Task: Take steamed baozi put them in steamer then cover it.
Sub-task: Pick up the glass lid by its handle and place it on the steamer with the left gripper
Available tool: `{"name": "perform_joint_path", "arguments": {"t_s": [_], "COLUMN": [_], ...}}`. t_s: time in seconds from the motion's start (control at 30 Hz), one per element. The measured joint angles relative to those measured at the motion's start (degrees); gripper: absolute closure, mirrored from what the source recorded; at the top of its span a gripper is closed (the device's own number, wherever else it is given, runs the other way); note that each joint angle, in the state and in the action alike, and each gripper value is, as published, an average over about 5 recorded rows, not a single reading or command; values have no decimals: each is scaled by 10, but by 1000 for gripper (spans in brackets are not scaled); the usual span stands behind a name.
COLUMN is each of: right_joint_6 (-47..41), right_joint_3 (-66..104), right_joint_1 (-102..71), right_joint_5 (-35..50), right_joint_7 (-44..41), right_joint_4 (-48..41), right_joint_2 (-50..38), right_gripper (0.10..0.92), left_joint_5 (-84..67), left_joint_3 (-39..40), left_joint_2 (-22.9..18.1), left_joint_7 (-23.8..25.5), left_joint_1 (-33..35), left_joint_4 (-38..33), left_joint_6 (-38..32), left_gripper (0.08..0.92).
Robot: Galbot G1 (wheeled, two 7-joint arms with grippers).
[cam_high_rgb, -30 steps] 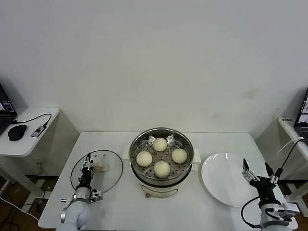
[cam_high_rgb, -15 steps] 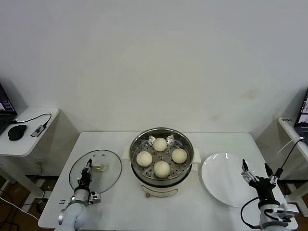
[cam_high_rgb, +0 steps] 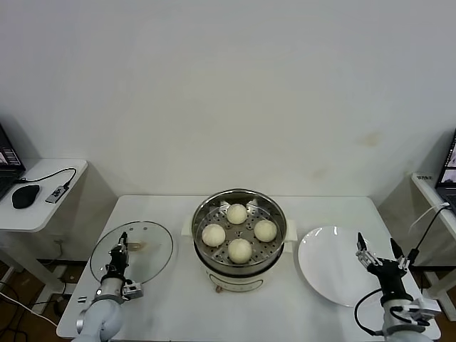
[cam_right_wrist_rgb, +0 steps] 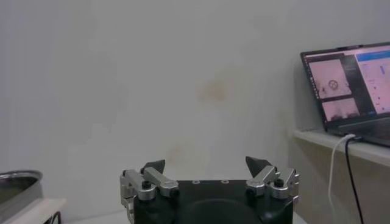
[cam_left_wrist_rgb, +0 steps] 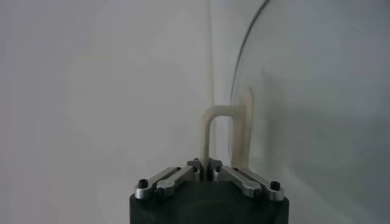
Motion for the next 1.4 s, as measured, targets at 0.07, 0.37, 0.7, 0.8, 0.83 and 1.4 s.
{"name": "perform_joint_path", "arguments": {"t_s": [0.07, 0.37, 0.7, 0.8, 0.83, 1.4], "right_joint_6": [-5, -25, -34, -38, -39, -46], "right_joint_3": [0, 4, 5, 5, 5, 12], "right_joint_1": [2, 7, 8, 9, 10, 21], "right_joint_5": [1, 9, 1, -8, -11, -64], "right_joint_7": [1, 7, 10, 10, 11, 11], "right_joint_4": [0, 6, 4, 3, 3, -15], "right_joint_2": [2, 6, 13, 16, 18, 44], "right_gripper": [203, 203, 203, 203, 203, 203], "left_joint_5": [-10, -32, 0, 22, 30, 141], "left_joint_3": [-4, -21, -2, 15, 23, 170], "left_joint_2": [2, 11, 12, 6, 3, -62], "left_joint_7": [14, 78, 154, 175, 180, 263], "left_joint_1": [10, 56, 67, 62, 60, -36], "left_joint_4": [-28, -162, -305, -336, -344, -353], "left_joint_6": [15, 119, 237, 263, 270, 323], "left_gripper": [856, 856, 856, 856, 856, 856]}}
